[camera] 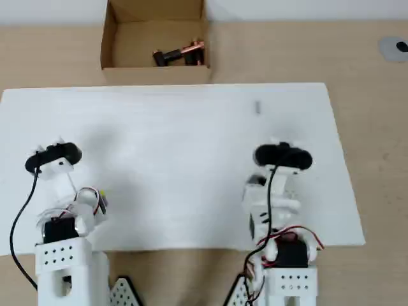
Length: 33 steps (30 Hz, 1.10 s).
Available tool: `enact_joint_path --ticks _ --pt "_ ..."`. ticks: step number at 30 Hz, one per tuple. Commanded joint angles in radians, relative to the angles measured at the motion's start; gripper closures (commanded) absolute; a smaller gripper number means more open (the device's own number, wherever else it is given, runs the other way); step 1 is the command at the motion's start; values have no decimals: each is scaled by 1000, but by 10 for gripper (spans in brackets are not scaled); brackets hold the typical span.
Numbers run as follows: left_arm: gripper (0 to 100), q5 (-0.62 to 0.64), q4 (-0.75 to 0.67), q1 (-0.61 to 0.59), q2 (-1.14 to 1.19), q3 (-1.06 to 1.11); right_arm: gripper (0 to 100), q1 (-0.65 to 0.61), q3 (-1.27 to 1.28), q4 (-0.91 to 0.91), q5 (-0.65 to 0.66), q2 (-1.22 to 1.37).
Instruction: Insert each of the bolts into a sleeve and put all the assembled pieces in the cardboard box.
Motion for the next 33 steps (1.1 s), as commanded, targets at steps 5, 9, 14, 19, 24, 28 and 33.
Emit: enact_joint_path --ticks 5,9,14,19,24,28,33 --pt "896 3 -15 -14 1 -8 988 13 -8 78 3 -117" --pt "896 3 -15 -14 1 -8 988 13 -8 78 3 -117" --pt "896 3 -15 -14 1 -8 988 13 -8 78 3 -117" --pt "896 3 -15 -14 1 -8 988 13 -8 78 3 -117" --pt "896 3 -15 -14 1 -8 988 13 -8 78 3 -117" --pt "896 3 -15 -14 1 -8 988 13 -8 78 3 -117" --pt "896 3 -15 -14 1 -8 988 13 -8 78 3 -117"
